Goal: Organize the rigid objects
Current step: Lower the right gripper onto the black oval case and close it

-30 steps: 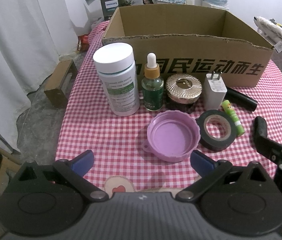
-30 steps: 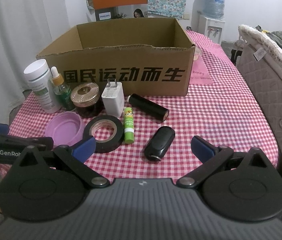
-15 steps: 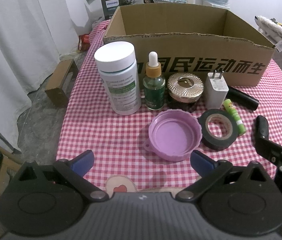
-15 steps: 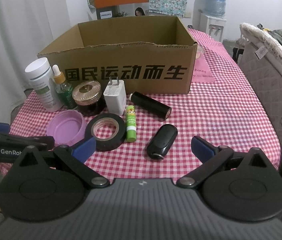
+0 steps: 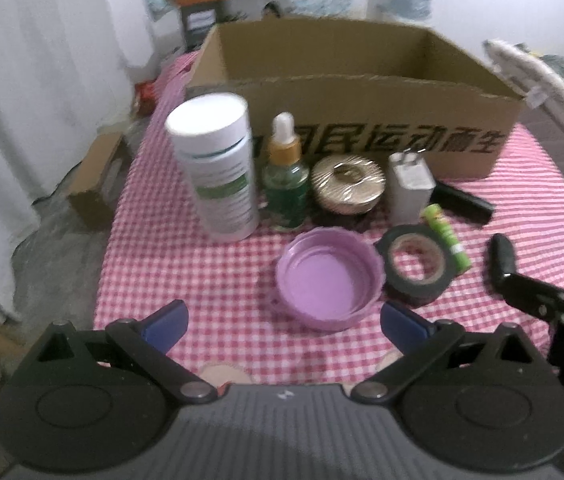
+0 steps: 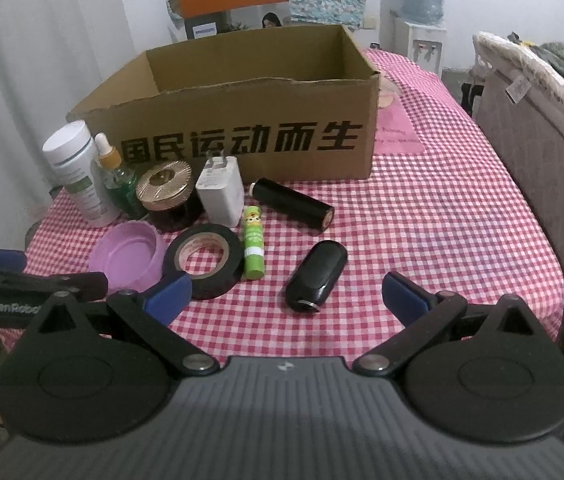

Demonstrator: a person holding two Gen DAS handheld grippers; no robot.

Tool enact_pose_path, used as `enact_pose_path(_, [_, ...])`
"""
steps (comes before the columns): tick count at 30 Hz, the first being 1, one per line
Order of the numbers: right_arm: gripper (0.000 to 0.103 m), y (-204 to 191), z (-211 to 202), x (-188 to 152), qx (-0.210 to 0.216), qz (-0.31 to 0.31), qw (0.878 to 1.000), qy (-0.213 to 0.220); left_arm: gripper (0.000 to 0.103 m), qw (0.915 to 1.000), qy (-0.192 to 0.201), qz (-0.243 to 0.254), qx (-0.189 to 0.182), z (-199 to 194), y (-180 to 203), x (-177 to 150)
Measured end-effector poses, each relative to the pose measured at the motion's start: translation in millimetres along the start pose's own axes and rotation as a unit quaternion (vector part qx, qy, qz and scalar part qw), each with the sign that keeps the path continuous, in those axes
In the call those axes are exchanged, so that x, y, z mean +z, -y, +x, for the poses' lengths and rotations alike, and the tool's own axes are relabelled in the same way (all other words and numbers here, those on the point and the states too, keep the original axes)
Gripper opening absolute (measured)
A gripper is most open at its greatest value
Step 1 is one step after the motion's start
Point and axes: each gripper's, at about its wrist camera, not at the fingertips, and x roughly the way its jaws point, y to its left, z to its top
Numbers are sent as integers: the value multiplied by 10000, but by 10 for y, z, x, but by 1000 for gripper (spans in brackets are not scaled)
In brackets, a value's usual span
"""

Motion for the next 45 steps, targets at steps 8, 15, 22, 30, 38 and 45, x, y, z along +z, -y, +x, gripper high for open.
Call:
enact_pose_path(8, [102,433,-4,119,377,648,9972,-7,99,9888,635,876,-1033,-149,237,36])
enact_pose_path(15, [89,726,285,307,858,1166,9885,-434,79,9678,562,1772,-1700,-104,735,124])
enact_pose_path(22, [57,937,618,330,1257,1810,9703,-994,55,9546,231,2235,-1957,136,1081,191])
enact_pose_path(30, [35,1050,773,345,1532,2040,9599,-1165,47,9473,-171,2380,-2138,402,1267,277])
enact_pose_path(38, [21,1122,825,339,2000,2225,9463,-1228,43,9489,-383,2388,-2029,603,1375,329])
enact_pose_path(45, [21,1103,757,383,2169,2078,9474,-1103,39,9532,-469,2269,-1943,687,1370,350])
